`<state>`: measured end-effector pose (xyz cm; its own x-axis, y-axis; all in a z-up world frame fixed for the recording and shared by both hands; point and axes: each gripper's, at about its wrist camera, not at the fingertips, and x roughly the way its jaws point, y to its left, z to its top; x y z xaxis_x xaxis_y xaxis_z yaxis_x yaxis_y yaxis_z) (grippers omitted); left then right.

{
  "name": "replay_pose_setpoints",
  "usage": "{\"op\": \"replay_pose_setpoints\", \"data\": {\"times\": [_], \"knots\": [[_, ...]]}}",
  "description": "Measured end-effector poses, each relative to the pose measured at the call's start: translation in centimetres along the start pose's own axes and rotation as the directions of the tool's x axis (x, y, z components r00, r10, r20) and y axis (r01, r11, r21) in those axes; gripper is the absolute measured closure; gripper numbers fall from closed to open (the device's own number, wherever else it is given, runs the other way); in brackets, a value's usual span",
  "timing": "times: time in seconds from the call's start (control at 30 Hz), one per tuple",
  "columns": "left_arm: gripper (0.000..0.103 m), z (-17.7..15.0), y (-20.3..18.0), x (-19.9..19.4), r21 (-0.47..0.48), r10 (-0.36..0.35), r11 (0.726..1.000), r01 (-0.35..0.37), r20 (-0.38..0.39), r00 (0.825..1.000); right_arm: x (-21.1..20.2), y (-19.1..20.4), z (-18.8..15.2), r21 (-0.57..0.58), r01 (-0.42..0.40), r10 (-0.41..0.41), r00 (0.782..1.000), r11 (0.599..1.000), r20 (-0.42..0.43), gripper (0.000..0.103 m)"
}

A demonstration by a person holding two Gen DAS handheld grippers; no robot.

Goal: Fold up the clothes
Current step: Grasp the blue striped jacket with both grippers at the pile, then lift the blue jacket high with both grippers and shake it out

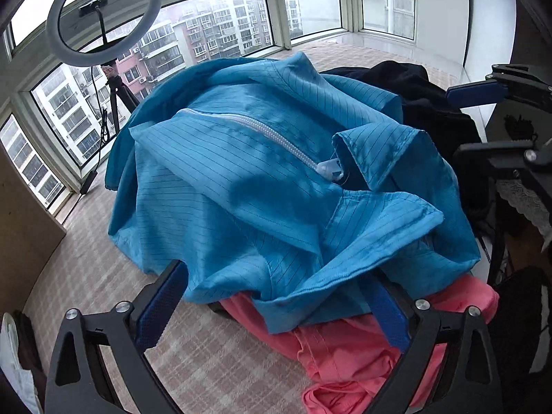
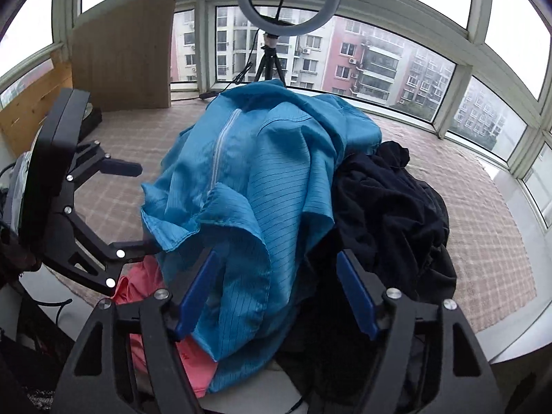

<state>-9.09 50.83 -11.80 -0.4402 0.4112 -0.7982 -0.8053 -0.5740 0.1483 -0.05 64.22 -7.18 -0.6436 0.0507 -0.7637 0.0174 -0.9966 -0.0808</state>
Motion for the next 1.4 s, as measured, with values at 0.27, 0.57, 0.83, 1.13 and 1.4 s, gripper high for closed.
{"op": "replay_pose_setpoints", "data": {"times": [0.27, 0.57, 0.83, 1.13, 1.4], "knots": [[0.082, 0.8, 2.6, -2.2, -0.129, -0.039, 0.991, 0.038, -0.009, 0.999, 5.8, -0.8, 1.1, -0.033, -0.131, 0.127, 0.986, 0.991, -0.109, 0.097], [0.098, 4.8, 5.4, -14.0, -0.141, -0.002, 0.989, 0.036, 0.239, 0.971, -3.2, -5.2, 6.4, 0.118, -0.246, 0.218, 0.954, 0.962, 0.208, 0.101], [0.101, 11.6, 7.3, -25.9, -0.033, 0.01, 0.999, 0.006, 0.468, 0.884, -15.6, -7.0, 12.9, 0.1, -0.315, 0.234, 0.85, 0.944, 0.471, 0.102], [0.043, 8.2, 6.1, -15.1, 0.057, -0.005, 0.998, -0.012, 0.288, 0.957, -6.3, -13.8, 15.9, 0.319, -0.162, 0.057, 0.947, 0.934, 0.315, 0.102], [0.037, 4.7, -1.4, -4.5, 0.326, 0.141, 0.924, -0.201, 0.199, 0.97, 4.1, -19.7, 15.0, 0.441, -0.024, -0.021, 0.995, 0.897, 0.097, 0.102]]}}
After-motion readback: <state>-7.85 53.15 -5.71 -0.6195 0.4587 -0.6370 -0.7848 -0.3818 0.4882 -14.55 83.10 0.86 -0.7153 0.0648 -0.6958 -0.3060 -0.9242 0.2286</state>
